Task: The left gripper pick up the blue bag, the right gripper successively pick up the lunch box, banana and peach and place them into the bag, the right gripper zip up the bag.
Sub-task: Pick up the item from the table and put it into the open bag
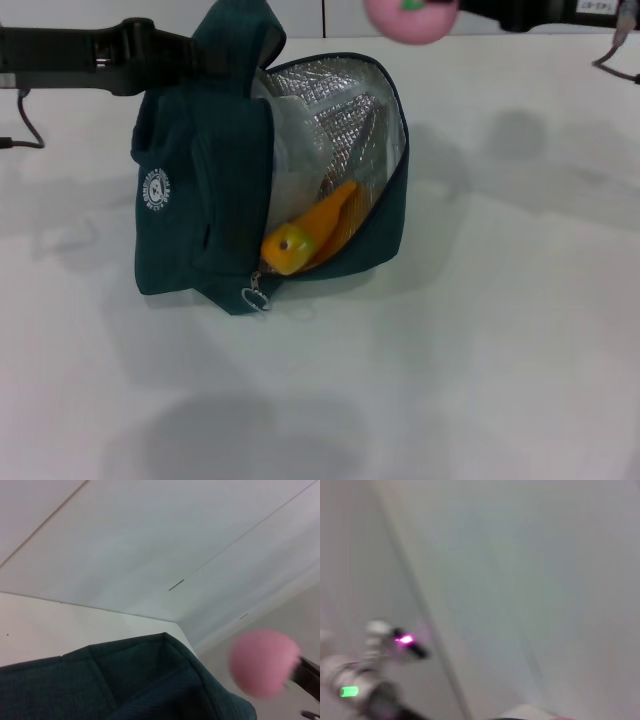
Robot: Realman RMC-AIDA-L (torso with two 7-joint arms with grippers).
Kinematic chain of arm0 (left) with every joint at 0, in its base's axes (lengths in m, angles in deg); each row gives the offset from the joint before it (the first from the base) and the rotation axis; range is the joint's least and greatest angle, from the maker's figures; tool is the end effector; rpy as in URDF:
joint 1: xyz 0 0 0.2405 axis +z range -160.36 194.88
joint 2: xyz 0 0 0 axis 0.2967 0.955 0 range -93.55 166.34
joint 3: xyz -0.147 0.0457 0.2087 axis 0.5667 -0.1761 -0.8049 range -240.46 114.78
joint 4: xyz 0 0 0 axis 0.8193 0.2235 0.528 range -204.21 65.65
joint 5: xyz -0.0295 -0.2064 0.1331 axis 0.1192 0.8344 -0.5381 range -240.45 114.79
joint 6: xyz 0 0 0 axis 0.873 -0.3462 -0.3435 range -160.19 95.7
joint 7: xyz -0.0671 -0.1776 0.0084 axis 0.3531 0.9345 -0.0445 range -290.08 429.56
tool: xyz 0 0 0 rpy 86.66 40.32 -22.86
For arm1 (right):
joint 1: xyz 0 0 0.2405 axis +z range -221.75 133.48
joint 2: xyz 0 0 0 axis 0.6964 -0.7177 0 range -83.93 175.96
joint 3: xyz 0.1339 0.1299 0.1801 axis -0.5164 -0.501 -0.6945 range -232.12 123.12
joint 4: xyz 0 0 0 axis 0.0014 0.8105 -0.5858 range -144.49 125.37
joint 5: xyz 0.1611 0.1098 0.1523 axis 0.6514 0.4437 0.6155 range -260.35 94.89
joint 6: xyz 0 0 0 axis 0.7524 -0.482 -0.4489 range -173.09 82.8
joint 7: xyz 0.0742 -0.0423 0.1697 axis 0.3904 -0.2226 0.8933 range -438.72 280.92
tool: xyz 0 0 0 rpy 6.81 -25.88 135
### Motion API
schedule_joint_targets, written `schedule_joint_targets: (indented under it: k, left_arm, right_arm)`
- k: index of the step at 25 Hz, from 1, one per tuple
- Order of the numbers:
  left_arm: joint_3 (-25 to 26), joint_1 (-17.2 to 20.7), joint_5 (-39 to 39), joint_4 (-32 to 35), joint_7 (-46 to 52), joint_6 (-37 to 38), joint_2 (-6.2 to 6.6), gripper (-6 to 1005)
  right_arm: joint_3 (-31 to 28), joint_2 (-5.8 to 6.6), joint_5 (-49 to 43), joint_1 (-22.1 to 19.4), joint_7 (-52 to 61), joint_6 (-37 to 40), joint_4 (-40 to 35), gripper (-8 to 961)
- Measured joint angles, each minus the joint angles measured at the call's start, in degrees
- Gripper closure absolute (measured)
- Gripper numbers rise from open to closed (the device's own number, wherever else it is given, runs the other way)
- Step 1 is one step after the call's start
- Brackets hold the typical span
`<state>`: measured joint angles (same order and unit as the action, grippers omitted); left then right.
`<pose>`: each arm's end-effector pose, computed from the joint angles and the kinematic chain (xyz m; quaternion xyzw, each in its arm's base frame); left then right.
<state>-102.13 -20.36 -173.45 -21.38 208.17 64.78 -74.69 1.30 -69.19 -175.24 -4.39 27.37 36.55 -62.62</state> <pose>-0.2036 0.4267 0.0590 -0.8121 -0.5139 -0.2752 0.0248 0.1074 0.4577 0.0257 -0.9132 0.1977 0.3368 0.1162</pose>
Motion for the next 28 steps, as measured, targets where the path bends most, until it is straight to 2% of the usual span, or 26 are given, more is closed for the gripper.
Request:
schedule_joint_targets:
  k: [4, 10, 16, 21, 27, 28]
  left_arm:
    - [0.0, 0.0, -0.1, 0.0, 0.0, 0.0, 0.18, 964]
    - [0.0, 0.2, -0.1, 0.0, 0.0, 0.0, 0.26, 964]
    - [0.0, 0.4, 0.2, 0.0, 0.0, 0.0, 0.51, 964]
    - [0.0, 0.3, 0.2, 0.0, 0.0, 0.0, 0.54, 964]
    - [0.0, 0.2, 0.3, 0.0, 0.0, 0.0, 0.54, 964]
    - [0.0, 0.3, 0.3, 0.0, 0.0, 0.0, 0.53, 964]
  right_arm:
    - [2.8, -0.12, 0.4, 2.2, -0.1, 4.9, 0.7, 881]
    - [8.5, -0.16, 0.0, 3.2, 0.1, 4.9, 1.5, 849]
    - [8.7, -0.04, -0.4, 4.6, 0.2, 4.5, 4.4, 817]
    - [8.8, 0.02, -4.8, 8.0, 1.3, 4.6, 7.7, 791]
    - [8.7, -0.17, -5.2, 8.5, 1.4, 4.5, 7.9, 759]
    - [8.6, -0.18, -5.0, 8.4, 1.5, 4.5, 7.9, 722]
